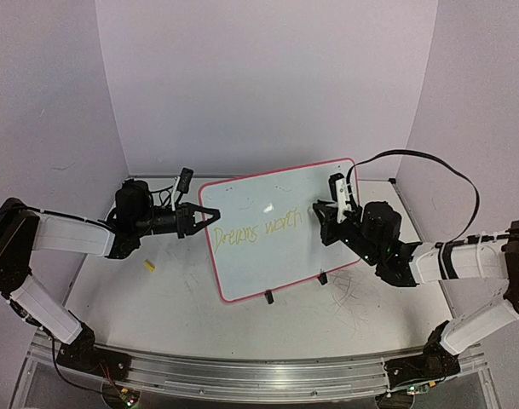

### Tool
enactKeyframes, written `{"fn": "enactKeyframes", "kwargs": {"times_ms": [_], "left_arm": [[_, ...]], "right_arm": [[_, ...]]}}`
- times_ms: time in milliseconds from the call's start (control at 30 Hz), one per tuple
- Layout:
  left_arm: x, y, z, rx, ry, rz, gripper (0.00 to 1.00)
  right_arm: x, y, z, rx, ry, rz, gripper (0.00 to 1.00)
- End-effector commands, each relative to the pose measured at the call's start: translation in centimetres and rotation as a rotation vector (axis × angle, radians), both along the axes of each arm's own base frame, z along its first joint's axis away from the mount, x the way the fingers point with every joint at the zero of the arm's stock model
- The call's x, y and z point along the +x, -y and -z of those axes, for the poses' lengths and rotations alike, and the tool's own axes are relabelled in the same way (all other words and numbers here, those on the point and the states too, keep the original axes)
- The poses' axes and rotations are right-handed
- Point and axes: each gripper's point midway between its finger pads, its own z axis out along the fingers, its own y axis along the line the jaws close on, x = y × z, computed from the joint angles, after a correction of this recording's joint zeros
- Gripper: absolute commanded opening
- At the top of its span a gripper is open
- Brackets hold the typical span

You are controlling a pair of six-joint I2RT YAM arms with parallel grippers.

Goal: Write a sentence on the whiteboard

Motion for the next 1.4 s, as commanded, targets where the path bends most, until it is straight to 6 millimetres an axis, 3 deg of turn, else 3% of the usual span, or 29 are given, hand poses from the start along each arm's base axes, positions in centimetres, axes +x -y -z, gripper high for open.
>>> {"fn": "enactKeyframes", "kwargs": {"times_ms": [0, 200, 567, 1367], "left_arm": [[0.7, -0.6, 1.9, 0.087, 0.048, -0.028, 0.0], [0.7, -0.6, 1.8, 0.088, 0.05, -0.027, 0.0], [0.8, -0.5, 1.7, 0.087, 0.048, -0.023, 0.0], [0.8, -0.5, 1.6, 0.09, 0.054, -0.023, 0.0]], "right_arm": [[1.0, -0.1, -2.3, 0.043, 0.06, 0.037, 0.0], [1.2, 0.7, -2.6, 0.052, 0.072, 0.08, 0.0], [1.3, -0.1, -1.9, 0.047, 0.056, 0.048, 0.0], [0.9, 0.9, 0.8, 0.023, -0.023, 0.079, 0.0]]}}
